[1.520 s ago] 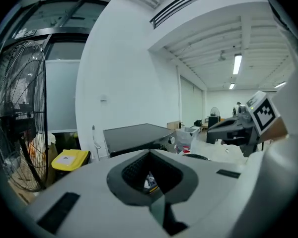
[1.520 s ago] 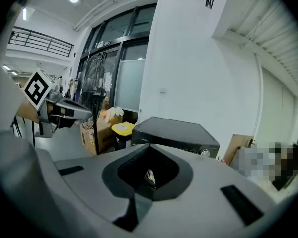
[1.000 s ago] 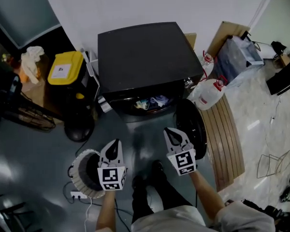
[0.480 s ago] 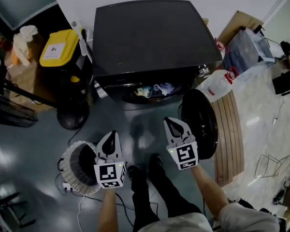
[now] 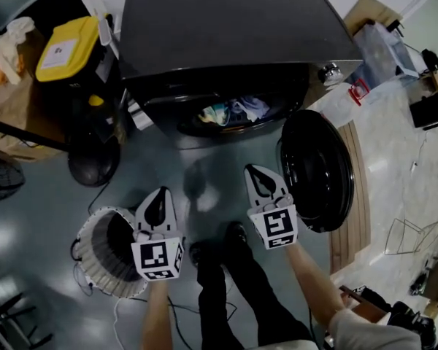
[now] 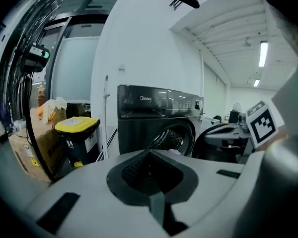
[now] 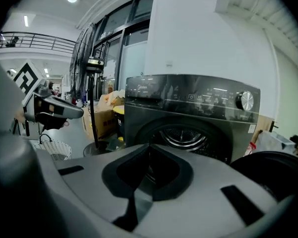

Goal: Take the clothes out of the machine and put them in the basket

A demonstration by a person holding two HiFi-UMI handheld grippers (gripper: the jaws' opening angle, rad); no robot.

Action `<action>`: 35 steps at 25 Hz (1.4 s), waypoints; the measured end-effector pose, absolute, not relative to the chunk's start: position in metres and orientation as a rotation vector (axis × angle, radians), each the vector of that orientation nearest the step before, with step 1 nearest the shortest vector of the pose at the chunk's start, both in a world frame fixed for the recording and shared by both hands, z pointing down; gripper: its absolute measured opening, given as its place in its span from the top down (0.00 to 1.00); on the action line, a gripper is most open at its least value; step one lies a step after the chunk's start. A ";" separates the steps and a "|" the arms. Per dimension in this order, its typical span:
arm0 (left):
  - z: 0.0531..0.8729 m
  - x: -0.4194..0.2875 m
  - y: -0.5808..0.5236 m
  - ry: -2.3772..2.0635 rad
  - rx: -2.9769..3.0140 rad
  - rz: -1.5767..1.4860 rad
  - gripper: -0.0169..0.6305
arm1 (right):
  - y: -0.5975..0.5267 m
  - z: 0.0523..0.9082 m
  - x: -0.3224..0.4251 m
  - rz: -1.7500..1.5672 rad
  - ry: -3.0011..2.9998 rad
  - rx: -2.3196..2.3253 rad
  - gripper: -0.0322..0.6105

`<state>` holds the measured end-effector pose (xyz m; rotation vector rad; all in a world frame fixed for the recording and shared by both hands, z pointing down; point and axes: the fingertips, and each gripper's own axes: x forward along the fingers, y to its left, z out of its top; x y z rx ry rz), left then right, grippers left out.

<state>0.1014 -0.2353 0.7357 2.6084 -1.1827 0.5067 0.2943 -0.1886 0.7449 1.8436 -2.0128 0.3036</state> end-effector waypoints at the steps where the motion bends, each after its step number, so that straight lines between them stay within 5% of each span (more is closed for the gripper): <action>1: 0.746 0.100 -0.236 -1.178 2.601 0.504 0.95 | -0.189 0.757 0.292 0.308 -2.007 1.842 0.91; 28: 0.926 0.119 -0.276 -1.175 2.570 0.366 0.95 | -0.268 0.990 0.312 0.353 -1.973 1.873 0.91; 32: 0.941 0.121 -0.280 -1.169 2.559 0.362 0.95 | -0.300 1.014 0.314 0.367 -2.019 1.825 0.59; 35: 0.948 0.122 -0.281 -1.171 2.552 0.356 0.95 | -0.328 1.030 0.320 0.390 -2.028 1.835 0.45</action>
